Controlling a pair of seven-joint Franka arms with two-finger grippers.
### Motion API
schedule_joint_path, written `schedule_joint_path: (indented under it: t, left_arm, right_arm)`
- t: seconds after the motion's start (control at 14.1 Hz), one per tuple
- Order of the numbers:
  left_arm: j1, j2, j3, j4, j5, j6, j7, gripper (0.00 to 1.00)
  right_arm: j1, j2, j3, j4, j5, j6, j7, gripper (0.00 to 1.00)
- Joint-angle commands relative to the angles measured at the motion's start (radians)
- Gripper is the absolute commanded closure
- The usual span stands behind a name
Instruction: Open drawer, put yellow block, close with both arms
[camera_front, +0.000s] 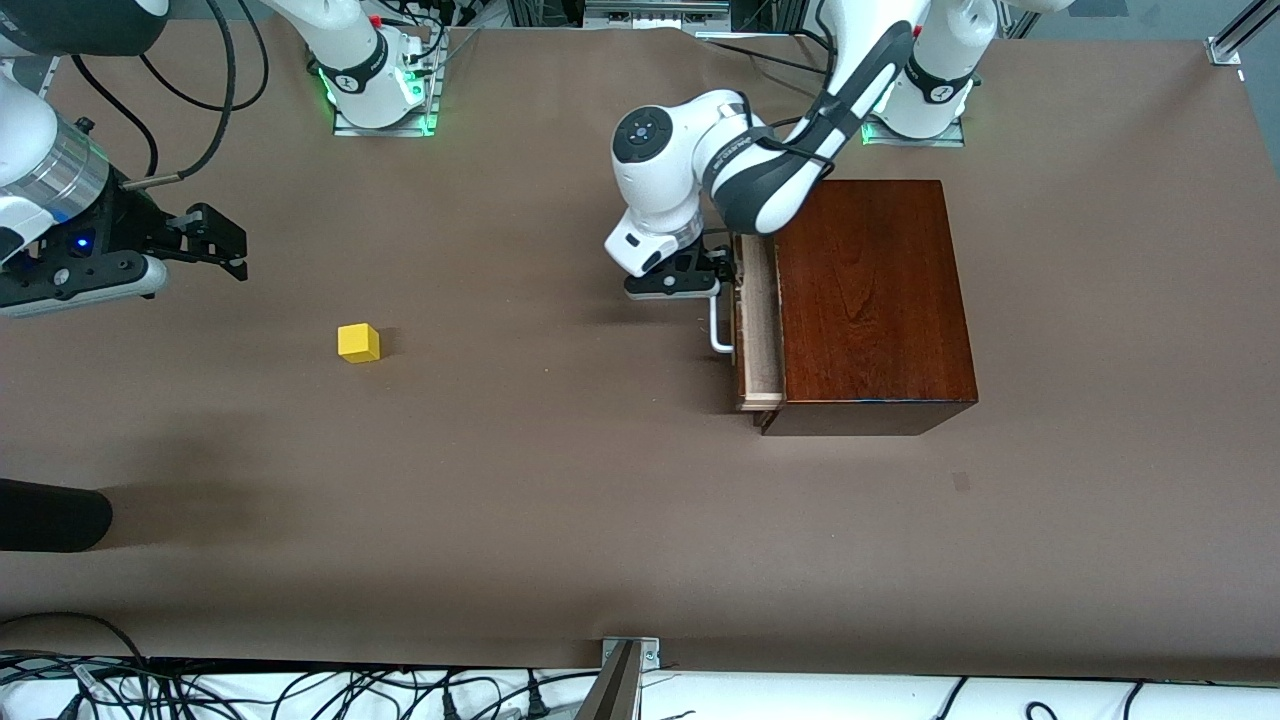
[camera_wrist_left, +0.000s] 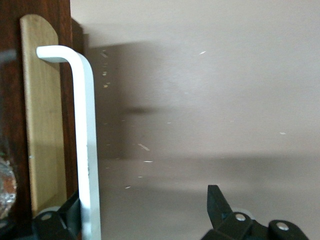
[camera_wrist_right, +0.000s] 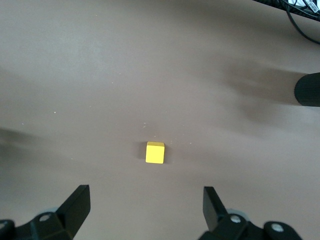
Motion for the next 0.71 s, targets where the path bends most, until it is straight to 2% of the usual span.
schedule_joint_path:
  t: [0.0, 0.28, 0.5, 0.64]
  left_arm:
    - [-0.055, 0.087, -0.004, 0.121, 0.006, 0.032, -0.049, 0.0]
    - [-0.081, 0.096, -0.004, 0.15, 0.005, 0.03, -0.052, 0.0]
    - [-0.078, 0.079, -0.003, 0.152, 0.014, 0.012, -0.048, 0.0]
    - [-0.073, 0.032, -0.004, 0.167, 0.017, -0.083, -0.032, 0.0]
  right_arm:
    - [-0.001, 0.002, 0.001, 0.011, 0.002, -0.002, -0.004, 0.0]
    - [-0.003, 0.026, 0.001, 0.011, 0.007, 0.028, -0.002, 0.0]
    - [-0.024, 0.061, -0.004, 0.008, 0.071, 0.022, -0.005, 0.0]
    - [-0.029, 0.091, -0.002, -0.003, 0.059, 0.019, -0.002, 0.0]
